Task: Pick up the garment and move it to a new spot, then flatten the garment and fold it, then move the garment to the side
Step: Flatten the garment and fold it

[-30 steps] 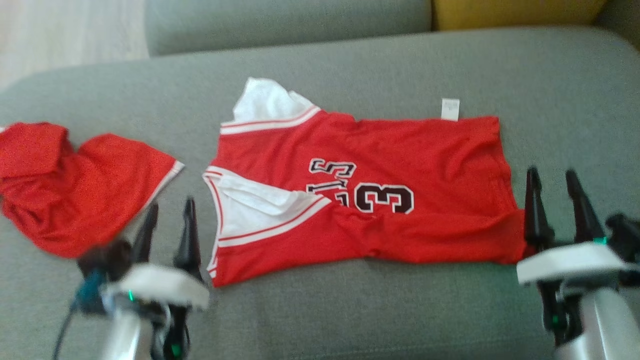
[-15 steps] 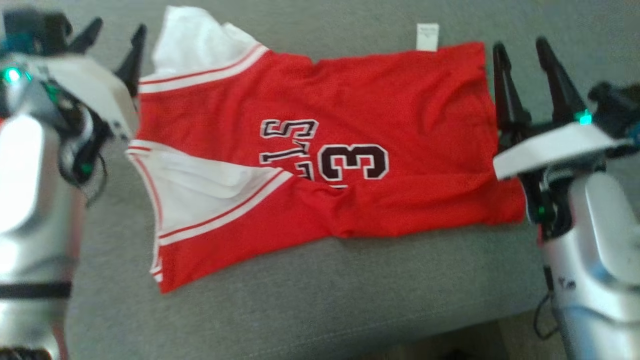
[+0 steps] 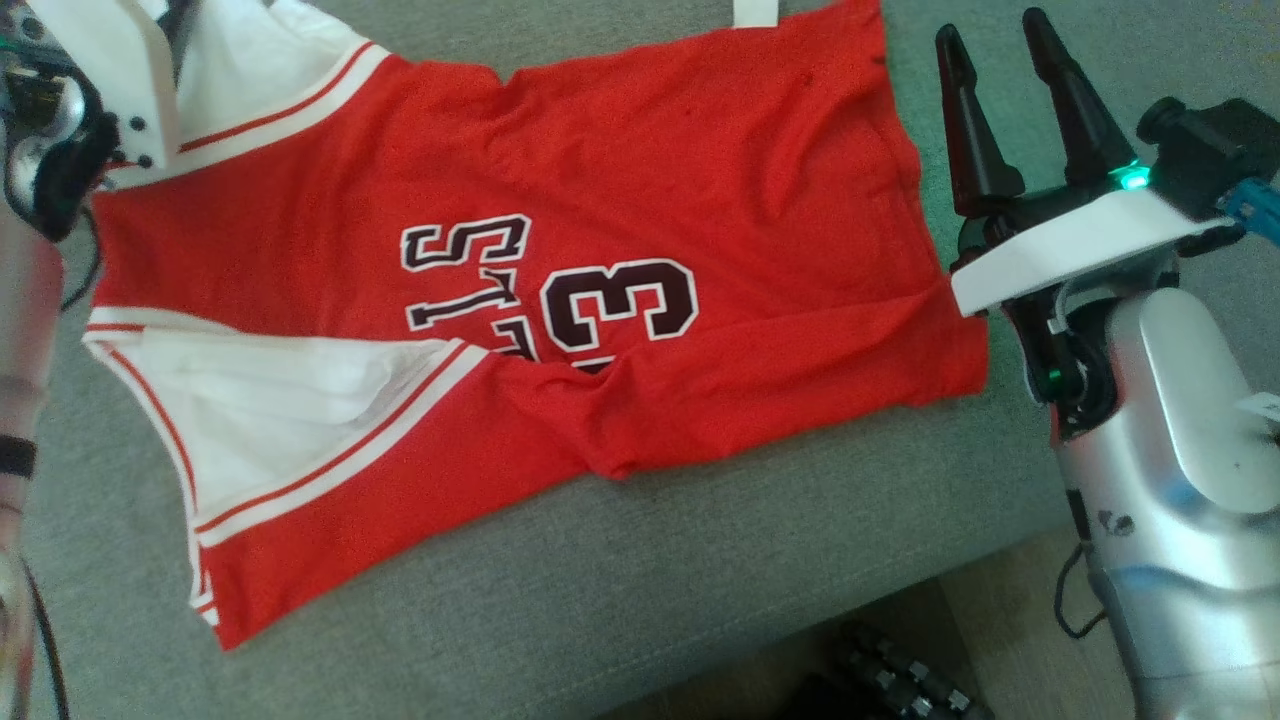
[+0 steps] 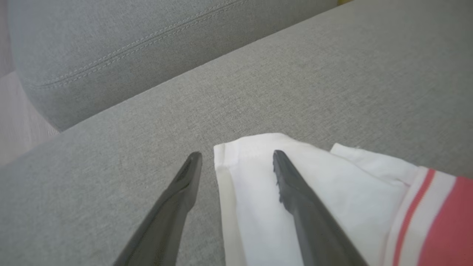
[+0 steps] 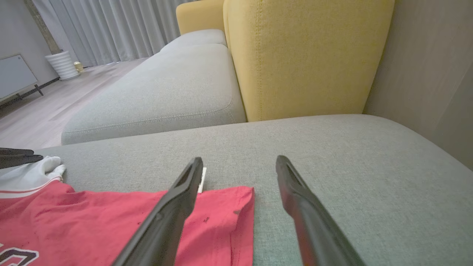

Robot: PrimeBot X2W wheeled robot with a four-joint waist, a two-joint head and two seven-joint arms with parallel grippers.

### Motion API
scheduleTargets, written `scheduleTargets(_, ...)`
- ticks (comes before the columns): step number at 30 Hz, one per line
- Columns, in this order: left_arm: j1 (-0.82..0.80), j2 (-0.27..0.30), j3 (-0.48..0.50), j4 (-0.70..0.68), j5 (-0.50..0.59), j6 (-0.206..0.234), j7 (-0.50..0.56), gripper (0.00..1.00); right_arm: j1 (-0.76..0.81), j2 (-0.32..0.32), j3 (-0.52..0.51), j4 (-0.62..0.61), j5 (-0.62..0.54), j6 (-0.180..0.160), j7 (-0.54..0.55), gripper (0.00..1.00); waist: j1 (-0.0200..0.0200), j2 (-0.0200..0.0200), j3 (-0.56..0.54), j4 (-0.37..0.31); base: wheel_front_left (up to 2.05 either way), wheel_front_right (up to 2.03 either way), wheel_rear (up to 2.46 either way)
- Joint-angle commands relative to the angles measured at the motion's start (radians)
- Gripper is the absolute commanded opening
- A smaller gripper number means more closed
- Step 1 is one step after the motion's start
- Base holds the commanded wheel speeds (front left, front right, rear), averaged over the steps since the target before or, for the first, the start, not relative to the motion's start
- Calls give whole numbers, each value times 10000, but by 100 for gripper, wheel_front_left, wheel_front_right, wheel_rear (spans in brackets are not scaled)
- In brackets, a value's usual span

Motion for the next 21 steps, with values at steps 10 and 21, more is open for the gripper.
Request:
scheduleTargets(10,-1290,656,-316,1308,507,-48,-388,100,-296,-160,348,-137,136,33,-253,100,-2,0,214,-301,0,0,0)
scheduleTargets(21,-1656,185,-770,1658,-291,-57,-714,0,-471,-203,67,83,207,33,-122,100,-2,0,212,13,0,0,0)
